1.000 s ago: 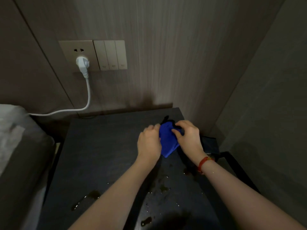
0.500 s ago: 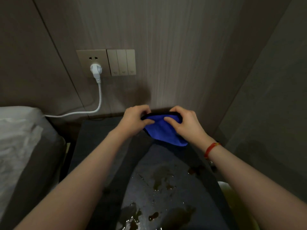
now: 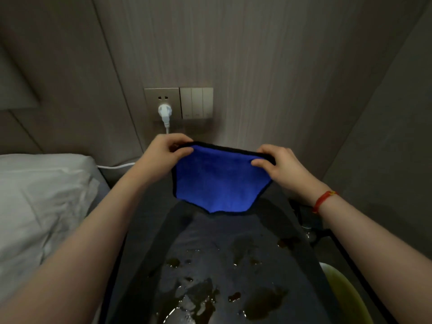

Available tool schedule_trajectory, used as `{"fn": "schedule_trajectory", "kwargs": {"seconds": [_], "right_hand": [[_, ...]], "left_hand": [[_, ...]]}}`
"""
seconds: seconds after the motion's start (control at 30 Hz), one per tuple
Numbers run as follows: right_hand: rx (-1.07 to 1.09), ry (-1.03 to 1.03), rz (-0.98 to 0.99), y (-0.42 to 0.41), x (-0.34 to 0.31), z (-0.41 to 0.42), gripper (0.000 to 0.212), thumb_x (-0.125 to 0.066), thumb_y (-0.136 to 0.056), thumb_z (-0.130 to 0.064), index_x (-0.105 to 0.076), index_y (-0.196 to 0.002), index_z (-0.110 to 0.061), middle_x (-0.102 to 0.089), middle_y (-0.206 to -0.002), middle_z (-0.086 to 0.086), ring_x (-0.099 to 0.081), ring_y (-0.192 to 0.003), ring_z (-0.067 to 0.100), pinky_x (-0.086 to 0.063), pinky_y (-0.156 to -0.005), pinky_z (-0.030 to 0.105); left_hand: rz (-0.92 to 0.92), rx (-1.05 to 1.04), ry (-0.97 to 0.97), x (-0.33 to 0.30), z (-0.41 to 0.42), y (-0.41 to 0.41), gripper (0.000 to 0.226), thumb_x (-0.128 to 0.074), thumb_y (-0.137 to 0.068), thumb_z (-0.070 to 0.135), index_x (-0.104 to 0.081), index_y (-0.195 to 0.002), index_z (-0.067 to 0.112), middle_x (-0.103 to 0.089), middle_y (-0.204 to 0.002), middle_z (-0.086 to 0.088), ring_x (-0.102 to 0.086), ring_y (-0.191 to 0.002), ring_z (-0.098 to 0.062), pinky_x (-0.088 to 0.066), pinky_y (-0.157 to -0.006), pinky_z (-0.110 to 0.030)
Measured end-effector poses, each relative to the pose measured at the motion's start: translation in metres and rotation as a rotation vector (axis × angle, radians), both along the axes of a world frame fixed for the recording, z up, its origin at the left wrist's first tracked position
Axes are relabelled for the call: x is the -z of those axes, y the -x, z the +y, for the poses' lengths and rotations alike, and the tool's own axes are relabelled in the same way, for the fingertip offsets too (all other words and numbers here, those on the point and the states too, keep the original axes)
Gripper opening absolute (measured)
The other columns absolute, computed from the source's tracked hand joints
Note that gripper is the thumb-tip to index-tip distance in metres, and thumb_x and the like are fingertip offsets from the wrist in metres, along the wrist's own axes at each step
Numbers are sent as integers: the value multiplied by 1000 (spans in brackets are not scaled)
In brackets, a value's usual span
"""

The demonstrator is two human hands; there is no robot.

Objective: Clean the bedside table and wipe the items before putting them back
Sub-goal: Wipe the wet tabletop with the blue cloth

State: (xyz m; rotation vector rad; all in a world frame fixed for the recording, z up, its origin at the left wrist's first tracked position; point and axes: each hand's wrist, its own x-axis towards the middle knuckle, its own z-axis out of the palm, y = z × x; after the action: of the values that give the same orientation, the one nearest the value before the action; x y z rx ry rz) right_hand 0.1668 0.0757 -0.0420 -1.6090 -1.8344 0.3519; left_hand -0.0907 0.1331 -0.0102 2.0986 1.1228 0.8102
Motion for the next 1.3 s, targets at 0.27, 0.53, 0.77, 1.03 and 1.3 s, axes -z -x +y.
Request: {"fn": "schedule_trajectory", "kwargs": {"seconds": [0.27,0.53,0.77,1.03,1.3], "right_hand": [[-131,-111,100,30,-48,-16,13,-57,-89,-11,-64,-88,-22,-62,-82,-14,-56,-80,-5,-40,-75,8],[-126,248,-70,68,8,35,25,-48,-91,-3,-62,-111,-10,-64,-111,11,-57,-107,23,-41,-93,30],[220,133,-276,108,99,74,44,-44,-89,-2,-49,-128,-21,-52,-125,5,-41,-116,25,-23,-91,38],[194,144,-196,147,148,49,48,-39,-90,-7,-34,-137,-6,-39,-141,13,-36,-129,25,-22,-108,31],[100,312,-399,163,190,34,57,-15,-99,-40,4,-148,-17,8,-158,-1,11,-144,14,9,-114,35]], "left_hand": [[-39,-35,2,-42,-32,48,22,-46,-94,20,-61,-97,36,-63,-92,12,-59,-87,1,-41,-72,-17],[377,-263,125,22,14,63,26,-50,-92,6,-66,-111,9,-67,-108,-9,-59,-104,-23,-41,-84,-25],[309,-536,56,113,45,50,30,-45,-89,0,-59,-116,0,-54,-122,-22,-51,-112,-37,-41,-99,-42],[352,-360,-14,180,21,18,41,-42,-93,9,-46,-133,6,-41,-141,-12,-41,-128,-27,-30,-109,-32],[658,-360,-56,222,4,19,54,-19,-100,38,-1,-149,25,4,-159,0,4,-146,-15,1,-118,-33]]}}
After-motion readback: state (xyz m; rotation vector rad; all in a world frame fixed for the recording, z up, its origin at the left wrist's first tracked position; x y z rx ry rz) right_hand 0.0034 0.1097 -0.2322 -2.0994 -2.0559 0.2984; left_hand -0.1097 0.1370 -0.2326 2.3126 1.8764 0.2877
